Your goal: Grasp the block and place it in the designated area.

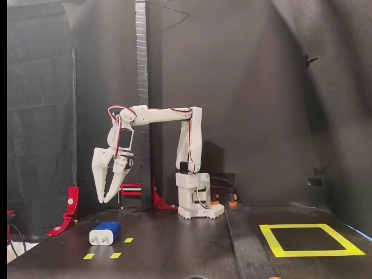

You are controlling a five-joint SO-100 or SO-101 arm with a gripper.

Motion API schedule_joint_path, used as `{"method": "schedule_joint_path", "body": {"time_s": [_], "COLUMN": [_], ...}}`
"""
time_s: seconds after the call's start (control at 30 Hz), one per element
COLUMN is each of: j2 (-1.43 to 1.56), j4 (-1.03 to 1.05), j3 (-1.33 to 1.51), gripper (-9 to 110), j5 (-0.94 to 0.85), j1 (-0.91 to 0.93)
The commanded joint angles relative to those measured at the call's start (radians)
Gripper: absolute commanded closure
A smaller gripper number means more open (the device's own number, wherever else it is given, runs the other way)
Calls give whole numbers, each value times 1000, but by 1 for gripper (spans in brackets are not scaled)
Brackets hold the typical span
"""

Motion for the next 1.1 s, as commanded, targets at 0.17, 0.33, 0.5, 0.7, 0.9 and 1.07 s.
{"method": "schedule_joint_path", "body": {"time_s": [0.17,0.33,0.5,0.7,0.9,1.07], "j2": [6,6,3,-18,-77,-124], "j4": [-12,-11,-15,-41,-124,-186], "j3": [-32,-31,-29,-2,58,87], "gripper": [63,63,63,63,63,63], "j5": [-6,-6,-6,-6,-6,-6], "j1": [12,20,28,40,40,40]}}
